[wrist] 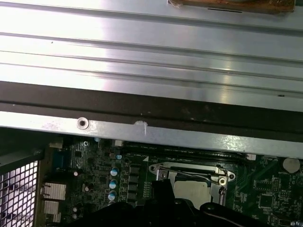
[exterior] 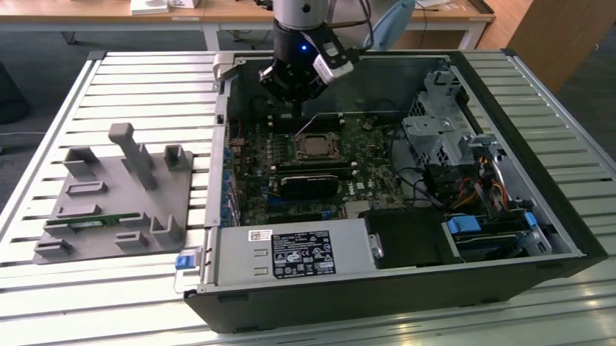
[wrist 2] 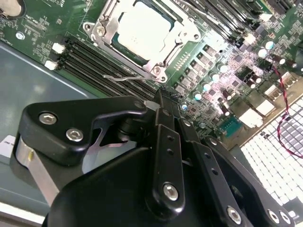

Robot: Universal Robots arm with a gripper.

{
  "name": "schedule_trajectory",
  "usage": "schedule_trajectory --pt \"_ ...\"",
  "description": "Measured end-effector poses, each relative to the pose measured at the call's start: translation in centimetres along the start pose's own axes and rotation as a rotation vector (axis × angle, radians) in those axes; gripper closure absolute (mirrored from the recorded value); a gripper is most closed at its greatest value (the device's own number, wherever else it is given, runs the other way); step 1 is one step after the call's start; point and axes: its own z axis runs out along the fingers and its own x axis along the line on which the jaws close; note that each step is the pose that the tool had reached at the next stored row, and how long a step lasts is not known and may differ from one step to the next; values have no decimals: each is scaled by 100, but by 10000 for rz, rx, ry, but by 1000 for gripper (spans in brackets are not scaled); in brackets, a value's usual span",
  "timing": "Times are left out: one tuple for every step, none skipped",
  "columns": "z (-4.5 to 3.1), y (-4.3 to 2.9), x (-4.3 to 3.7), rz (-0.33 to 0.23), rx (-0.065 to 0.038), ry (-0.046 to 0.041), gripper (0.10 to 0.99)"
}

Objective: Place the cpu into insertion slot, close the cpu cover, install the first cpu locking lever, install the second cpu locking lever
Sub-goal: 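Install the first cpu locking lever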

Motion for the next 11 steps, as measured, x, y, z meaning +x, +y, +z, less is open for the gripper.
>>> schedule_trajectory --pt "3 1 0 0 -2 -1 980" --pt "6 0 0 1 -49 -4 980" --pt "10 0 0 0 -147 -12 980" --pt "15 0 0 0 -244 -19 980" --pt "21 -1 0 -1 -342 -27 980" --pt "28 -1 0 -1 -411 -33 980" --pt "37 0 -1 -1 -462 -39 980" --pt "46 0 -2 0 -469 -41 980" --pt "51 -1 -4 -1 -468 -39 980" --pt "57 -1 -8 -1 -467 -38 980" --pt "64 -2 -15 1 -487 -40 980"
